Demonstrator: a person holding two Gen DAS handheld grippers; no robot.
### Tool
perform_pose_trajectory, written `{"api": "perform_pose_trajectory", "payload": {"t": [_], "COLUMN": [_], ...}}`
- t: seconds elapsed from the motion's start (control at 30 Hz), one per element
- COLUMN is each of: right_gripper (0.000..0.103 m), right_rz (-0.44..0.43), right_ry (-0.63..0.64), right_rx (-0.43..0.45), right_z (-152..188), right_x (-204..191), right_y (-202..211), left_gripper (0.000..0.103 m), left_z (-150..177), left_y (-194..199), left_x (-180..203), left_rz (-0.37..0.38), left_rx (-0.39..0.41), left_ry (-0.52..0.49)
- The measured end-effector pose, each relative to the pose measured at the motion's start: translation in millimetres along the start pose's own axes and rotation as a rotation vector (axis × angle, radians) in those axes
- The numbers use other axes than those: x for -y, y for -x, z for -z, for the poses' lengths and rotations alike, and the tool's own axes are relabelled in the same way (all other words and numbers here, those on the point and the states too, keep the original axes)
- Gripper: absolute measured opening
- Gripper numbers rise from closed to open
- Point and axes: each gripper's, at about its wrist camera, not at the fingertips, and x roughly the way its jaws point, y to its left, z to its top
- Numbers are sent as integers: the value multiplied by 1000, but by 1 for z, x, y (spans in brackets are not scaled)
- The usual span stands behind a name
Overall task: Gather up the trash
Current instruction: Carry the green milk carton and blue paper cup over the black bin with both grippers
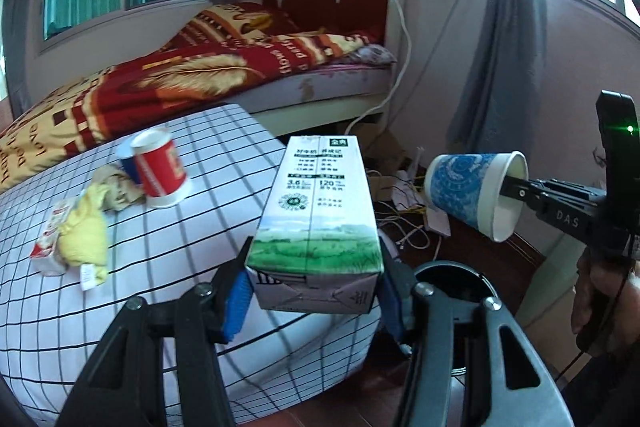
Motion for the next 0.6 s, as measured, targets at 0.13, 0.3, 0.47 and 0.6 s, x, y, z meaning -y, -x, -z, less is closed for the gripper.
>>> {"api": "perform_pose_trajectory", "payload": {"t": [0.13, 0.3, 0.47, 0.6], "right_gripper": [3, 3, 3, 3], "right_rz": [19, 47, 78, 101], "right_ry": [-15, -33, -54, -73], "right_rx": [-8, -22, -37, -48], "right_z": [6, 14, 22, 31], "right_x": [13, 31, 49, 64], "right_y": [3, 6, 11, 15], "left_gripper": [55, 55, 55, 55], "left_z": [1, 3, 6, 11], "left_y": [-2, -10, -18, -26], "left_x": [16, 35, 55, 72], "left_rz": [24, 51, 86, 117], "left_rx": [-8, -27, -46, -67], "left_ry": [-22, -45, -71, -92]}}
